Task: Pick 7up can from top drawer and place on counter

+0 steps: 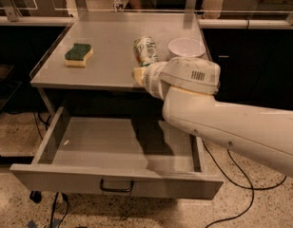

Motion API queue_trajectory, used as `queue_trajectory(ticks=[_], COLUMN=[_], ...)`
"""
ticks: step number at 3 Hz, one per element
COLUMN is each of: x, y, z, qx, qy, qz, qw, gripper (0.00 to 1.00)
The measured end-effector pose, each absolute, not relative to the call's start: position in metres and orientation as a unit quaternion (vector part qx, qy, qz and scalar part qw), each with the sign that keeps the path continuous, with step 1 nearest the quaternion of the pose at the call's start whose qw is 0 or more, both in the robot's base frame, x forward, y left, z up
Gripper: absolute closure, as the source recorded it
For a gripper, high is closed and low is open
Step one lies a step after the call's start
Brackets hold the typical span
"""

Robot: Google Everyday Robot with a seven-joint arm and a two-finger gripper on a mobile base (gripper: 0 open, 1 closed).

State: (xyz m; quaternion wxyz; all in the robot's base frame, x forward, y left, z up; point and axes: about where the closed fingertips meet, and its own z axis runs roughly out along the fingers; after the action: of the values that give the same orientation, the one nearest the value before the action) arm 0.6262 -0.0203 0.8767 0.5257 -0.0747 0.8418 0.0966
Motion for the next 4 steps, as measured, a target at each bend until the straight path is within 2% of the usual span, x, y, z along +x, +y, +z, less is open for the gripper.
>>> queue_trajectory(ticks=[1,4], x=[0.626,0.694], y=[-0.018,0.016], z=[0.877,0.869], qx=[-0.093,-0.142], qy=[0.839,0.849], qz=[0.086,0.121], qw=[0.529,0.494], gripper=[1.00,1.00])
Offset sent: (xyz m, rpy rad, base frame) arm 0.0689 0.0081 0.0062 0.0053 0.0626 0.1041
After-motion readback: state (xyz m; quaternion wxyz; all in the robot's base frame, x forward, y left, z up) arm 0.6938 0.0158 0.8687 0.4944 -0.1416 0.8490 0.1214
